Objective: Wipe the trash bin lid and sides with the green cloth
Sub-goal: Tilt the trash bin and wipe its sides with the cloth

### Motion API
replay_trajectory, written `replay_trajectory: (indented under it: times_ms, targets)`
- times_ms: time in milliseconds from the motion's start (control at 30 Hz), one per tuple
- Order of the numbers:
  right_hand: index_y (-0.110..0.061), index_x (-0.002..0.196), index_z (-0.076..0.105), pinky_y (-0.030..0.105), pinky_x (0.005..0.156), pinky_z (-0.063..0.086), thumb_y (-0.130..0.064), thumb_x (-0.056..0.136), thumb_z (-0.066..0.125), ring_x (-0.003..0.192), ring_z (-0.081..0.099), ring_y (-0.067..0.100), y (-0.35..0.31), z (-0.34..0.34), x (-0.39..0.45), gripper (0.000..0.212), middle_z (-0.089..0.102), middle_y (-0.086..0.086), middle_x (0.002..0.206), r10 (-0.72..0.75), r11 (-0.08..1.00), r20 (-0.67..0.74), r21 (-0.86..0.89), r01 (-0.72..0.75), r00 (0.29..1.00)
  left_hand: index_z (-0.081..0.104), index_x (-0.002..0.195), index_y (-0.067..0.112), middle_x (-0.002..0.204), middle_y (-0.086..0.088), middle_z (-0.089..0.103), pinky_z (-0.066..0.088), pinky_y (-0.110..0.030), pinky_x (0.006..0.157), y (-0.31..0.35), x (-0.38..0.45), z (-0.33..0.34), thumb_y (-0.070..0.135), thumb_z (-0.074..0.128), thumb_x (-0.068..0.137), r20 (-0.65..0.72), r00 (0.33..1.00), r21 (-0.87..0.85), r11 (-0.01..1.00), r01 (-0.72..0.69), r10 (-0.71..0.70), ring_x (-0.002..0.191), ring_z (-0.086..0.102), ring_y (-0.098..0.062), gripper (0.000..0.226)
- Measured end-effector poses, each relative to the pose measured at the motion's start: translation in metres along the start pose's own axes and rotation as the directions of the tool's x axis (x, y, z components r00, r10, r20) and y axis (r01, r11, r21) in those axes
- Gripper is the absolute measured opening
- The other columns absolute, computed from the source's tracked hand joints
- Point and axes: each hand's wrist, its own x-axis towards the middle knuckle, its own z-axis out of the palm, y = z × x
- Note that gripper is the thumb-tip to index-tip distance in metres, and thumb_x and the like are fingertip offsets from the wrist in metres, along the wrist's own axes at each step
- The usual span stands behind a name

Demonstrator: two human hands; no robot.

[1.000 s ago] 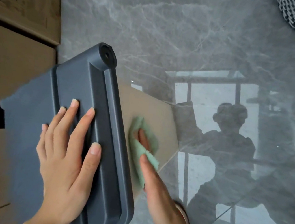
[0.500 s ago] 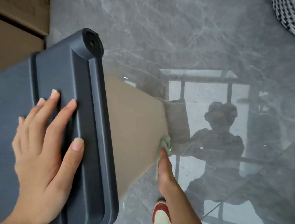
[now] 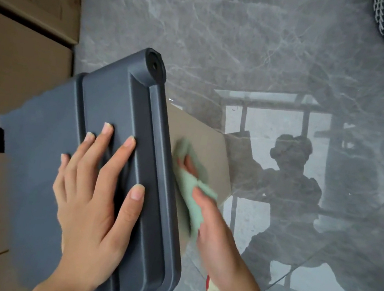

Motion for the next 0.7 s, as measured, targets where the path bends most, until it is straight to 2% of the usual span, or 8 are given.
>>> replay_trajectory:
  times_ms: [33,67,133,200,333,500,633,700]
  targets:
    - [-0.06,0.125,0.046,-0.011,0.073,0.034,-0.052,0.088,0.048,0.102,0.042,-0.04,0.002,-0.003,0.016,0.038,0.052,-0.054,0.119,-0.034,0.999,0.024,0.038,0.033,0.999,0.027,0.15,0.042,0.163,0.006,0.024,0.007,-0.051,0.124,0.0,0.001,0.0,0.052,0.03,0.099,0.004,1.0,-0.004,1.0,0.005,-0.005,0.153,0.018,-0.02,0.052]
    - [-0.058,0.139,0.039,-0.011,0.074,0.034,-0.047,0.095,0.043,0.104,0.04,-0.041,-0.005,-0.002,0.029,0.045,0.045,-0.051,0.132,-0.04,0.999,0.027,0.019,0.04,0.999,0.029,0.15,0.04,0.163,0.004,0.025,0.008,-0.053,0.124,0.0,0.001,0.0,0.049,0.033,0.098,0.009,1.0,-0.001,1.0,0.012,-0.012,0.153,0.019,-0.021,0.052]
    - [-0.053,0.151,0.023,-0.004,0.089,0.031,-0.043,0.104,0.033,0.129,0.03,-0.028,-0.023,-0.002,0.062,0.049,0.026,-0.038,0.155,-0.106,0.994,0.013,-0.032,0.106,0.994,0.031,0.149,0.037,0.163,0.002,0.027,0.009,-0.054,0.123,0.0,0.001,0.0,0.046,0.035,0.097,0.014,1.0,0.004,1.0,0.024,-0.024,0.153,0.019,-0.022,0.053]
    - [-0.046,0.154,0.019,0.012,0.11,0.022,-0.037,0.108,0.027,0.147,0.018,-0.009,-0.031,-0.01,0.09,0.048,0.015,-0.026,0.165,-0.181,0.982,-0.012,-0.052,0.18,0.983,0.032,0.149,0.036,0.163,0.002,0.027,0.008,-0.053,0.124,0.0,0.002,0.0,0.049,0.033,0.098,0.006,1.0,-0.003,1.0,0.016,-0.016,0.153,0.019,-0.022,0.053]
    - [-0.027,0.158,0.02,0.025,0.124,0.012,-0.025,0.108,0.029,0.152,0.02,0.005,-0.013,-0.036,0.134,0.051,0.019,-0.01,0.167,-0.202,0.979,-0.172,-0.052,0.196,0.964,0.034,0.149,0.034,0.163,0.001,0.027,0.006,-0.049,0.124,0.0,0.002,-0.001,0.053,0.028,0.099,0.004,1.0,-0.009,1.0,0.014,-0.014,0.153,0.019,-0.021,0.054]
    - [-0.035,0.157,0.022,0.035,0.123,0.024,-0.037,0.106,0.032,0.147,0.033,0.014,0.012,-0.059,0.141,0.052,0.032,-0.004,0.163,-0.02,1.0,-0.249,-0.024,0.015,0.968,0.036,0.149,0.03,0.163,-0.002,0.028,0.007,-0.052,0.124,0.0,0.002,0.0,0.051,0.03,0.099,0.007,1.0,0.004,1.0,0.012,-0.012,0.153,0.019,-0.022,0.054]
    - [-0.03,0.159,0.019,0.026,0.115,0.026,-0.042,0.105,0.035,0.148,0.032,0.014,0.031,-0.056,0.11,0.057,0.029,-0.003,0.164,0.076,0.997,-0.269,0.003,-0.078,0.96,0.039,0.148,0.025,0.162,-0.005,0.029,0.011,-0.061,0.121,-0.001,0.001,0.001,0.052,0.03,0.1,0.006,1.0,-0.001,1.0,0.013,-0.013,0.153,0.02,-0.024,0.055]
    - [-0.033,0.159,0.015,0.026,0.117,0.026,-0.045,0.105,0.034,0.149,0.029,0.013,0.033,-0.049,0.089,0.058,0.025,-0.005,0.165,0.081,0.997,-0.237,0.009,-0.081,0.968,0.039,0.147,0.025,0.162,-0.004,0.029,0.01,-0.06,0.122,-0.001,0.002,0.0,0.053,0.029,0.1,0.006,1.0,-0.015,1.0,0.014,-0.014,0.152,0.021,-0.025,0.057]
